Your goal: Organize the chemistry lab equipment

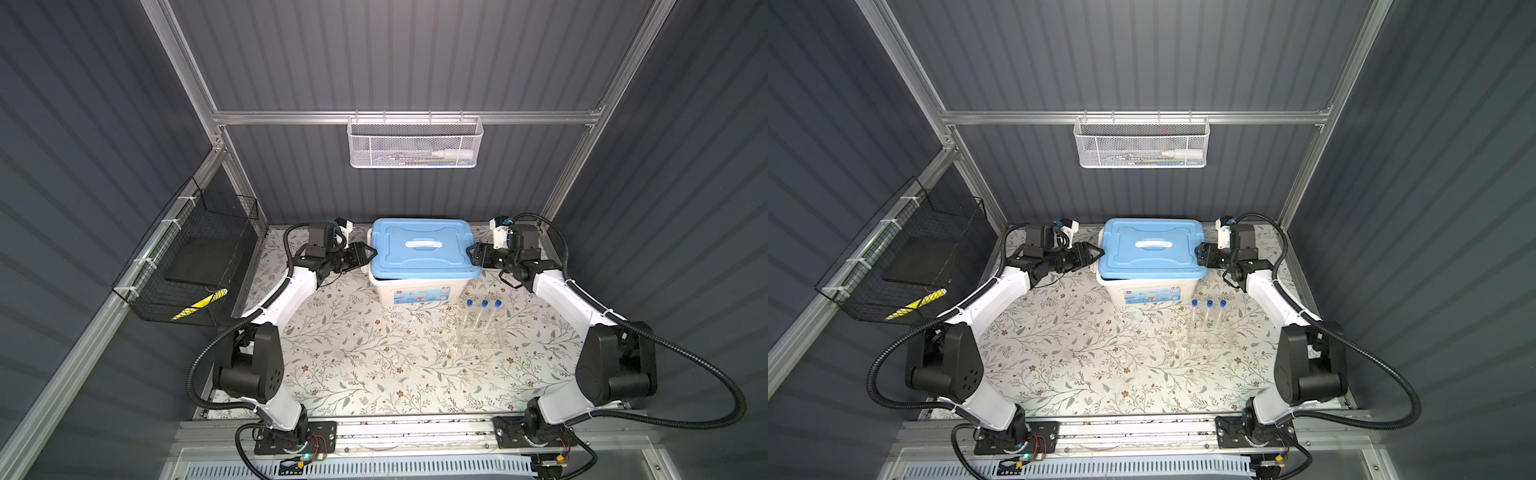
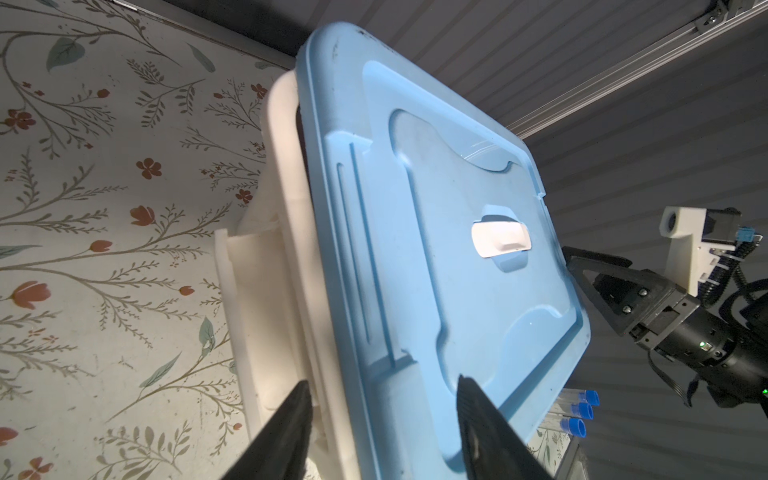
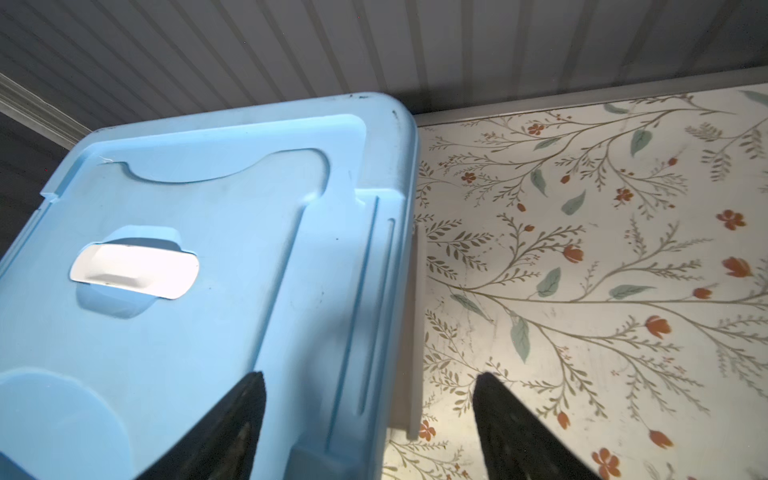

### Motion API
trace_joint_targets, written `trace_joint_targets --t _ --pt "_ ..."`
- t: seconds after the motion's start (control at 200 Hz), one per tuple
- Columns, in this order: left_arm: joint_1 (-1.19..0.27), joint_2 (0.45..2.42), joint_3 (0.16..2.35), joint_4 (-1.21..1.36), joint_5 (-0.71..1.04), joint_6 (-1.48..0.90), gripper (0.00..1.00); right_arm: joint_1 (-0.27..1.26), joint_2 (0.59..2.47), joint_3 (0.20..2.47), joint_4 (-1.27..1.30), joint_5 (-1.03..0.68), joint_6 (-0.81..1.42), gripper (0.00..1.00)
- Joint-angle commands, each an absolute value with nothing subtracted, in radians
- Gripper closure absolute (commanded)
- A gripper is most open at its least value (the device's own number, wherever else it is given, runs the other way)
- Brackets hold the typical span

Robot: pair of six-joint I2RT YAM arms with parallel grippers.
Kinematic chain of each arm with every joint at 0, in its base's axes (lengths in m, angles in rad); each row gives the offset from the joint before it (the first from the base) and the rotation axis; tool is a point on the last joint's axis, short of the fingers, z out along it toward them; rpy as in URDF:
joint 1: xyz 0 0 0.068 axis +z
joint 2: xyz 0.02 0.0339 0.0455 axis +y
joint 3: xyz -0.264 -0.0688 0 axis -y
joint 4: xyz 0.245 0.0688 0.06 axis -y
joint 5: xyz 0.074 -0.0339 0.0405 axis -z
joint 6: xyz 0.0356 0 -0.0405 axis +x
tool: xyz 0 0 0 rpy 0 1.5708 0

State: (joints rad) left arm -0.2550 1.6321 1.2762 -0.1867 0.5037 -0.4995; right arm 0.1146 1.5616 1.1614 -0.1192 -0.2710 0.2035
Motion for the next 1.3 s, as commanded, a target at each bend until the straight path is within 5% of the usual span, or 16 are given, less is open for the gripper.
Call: trace_joint_targets --t 0.0,0.47,1.296 --pt "-0.262 1.657 1.308 -0.188 0.501 -0.473 0.41 0.115 1.572 1.188 -0.089 -0.327 0.222 0.21" --pt "-0.271 1.691 1.319 -0.186 0.513 -0.459 0.40 0.137 1.629 1.232 -0.089 -0.471 0.161 0.25" --pt "-0.346 1.651 1.290 -0.225 0.449 -0.433 0.43 0.165 1.556 1.169 -0.119 -0.426 0.051 0.25"
